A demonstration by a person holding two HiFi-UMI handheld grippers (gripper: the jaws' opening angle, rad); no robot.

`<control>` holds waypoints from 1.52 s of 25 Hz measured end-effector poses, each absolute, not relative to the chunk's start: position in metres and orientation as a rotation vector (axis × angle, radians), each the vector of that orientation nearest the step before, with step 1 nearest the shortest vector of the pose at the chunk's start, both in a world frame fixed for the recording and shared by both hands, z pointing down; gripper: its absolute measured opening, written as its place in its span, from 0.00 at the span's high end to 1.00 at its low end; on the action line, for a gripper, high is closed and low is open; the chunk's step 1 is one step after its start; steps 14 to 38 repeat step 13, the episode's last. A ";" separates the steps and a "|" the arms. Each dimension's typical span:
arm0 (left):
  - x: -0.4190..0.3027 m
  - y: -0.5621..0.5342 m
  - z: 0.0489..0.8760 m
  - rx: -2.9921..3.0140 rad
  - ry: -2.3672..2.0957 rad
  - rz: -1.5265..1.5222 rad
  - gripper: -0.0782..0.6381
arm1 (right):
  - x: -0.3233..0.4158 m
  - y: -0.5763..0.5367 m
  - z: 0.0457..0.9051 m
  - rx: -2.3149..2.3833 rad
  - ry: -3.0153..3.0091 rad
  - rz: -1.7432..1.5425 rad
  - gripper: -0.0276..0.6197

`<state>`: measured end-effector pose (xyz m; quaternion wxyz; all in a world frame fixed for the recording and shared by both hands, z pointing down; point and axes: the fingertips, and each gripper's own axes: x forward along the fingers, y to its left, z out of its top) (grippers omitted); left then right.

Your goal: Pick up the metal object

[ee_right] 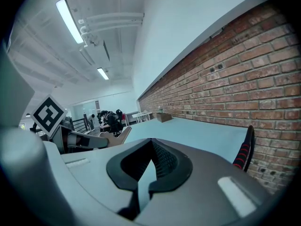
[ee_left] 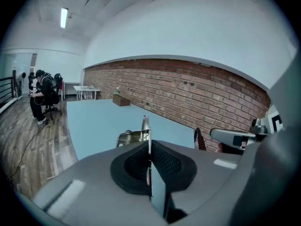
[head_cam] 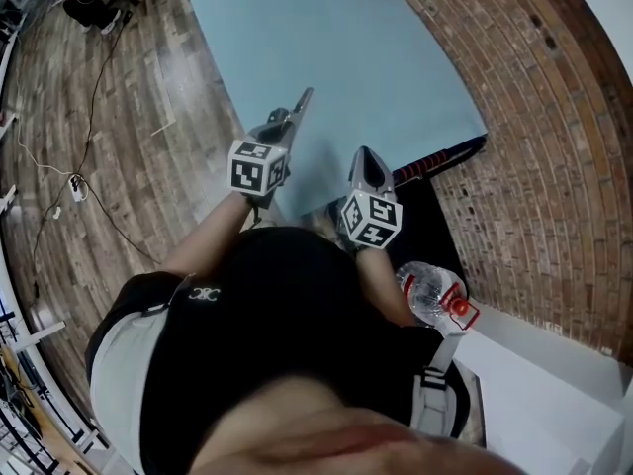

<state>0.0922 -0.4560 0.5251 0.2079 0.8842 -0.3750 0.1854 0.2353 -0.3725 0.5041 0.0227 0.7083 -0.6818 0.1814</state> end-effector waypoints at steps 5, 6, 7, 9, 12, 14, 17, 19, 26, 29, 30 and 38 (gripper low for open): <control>0.094 -0.452 0.528 2.456 -1.038 0.518 0.89 | 0.235 -0.368 0.504 2.183 -2.101 0.539 0.94; 0.094 -0.452 0.529 2.454 -1.037 0.517 0.89 | 0.235 -0.367 0.504 2.182 -2.100 0.537 0.94; 0.094 -0.451 0.530 2.451 -1.035 0.517 0.89 | 0.235 -0.367 0.504 2.181 -2.099 0.537 0.94; 0.094 -0.450 0.532 2.441 -1.030 0.520 0.89 | 0.234 -0.365 0.504 2.179 -2.099 0.539 0.94; 0.091 -0.445 0.534 2.428 -1.026 0.525 0.89 | 0.231 -0.361 0.505 2.171 -2.105 0.543 0.94; 0.090 -0.444 0.535 2.424 -1.024 0.526 0.89 | 0.230 -0.359 0.505 2.169 -2.108 0.544 0.94; 0.090 -0.444 0.535 2.424 -1.024 0.526 0.89 | 0.230 -0.359 0.505 2.169 -2.108 0.544 0.94; 0.090 -0.444 0.535 2.424 -1.024 0.526 0.89 | 0.230 -0.359 0.505 2.169 -2.108 0.544 0.94; 0.090 -0.444 0.535 2.424 -1.024 0.526 0.89 | 0.230 -0.359 0.505 2.169 -2.108 0.544 0.94; 0.090 -0.444 0.535 2.424 -1.024 0.526 0.89 | 0.230 -0.359 0.505 2.169 -2.108 0.544 0.94; 0.090 -0.444 0.535 2.424 -1.024 0.526 0.89 | 0.230 -0.359 0.505 2.169 -2.108 0.544 0.94; 0.090 -0.444 0.535 2.424 -1.024 0.526 0.89 | 0.230 -0.359 0.505 2.169 -2.108 0.544 0.94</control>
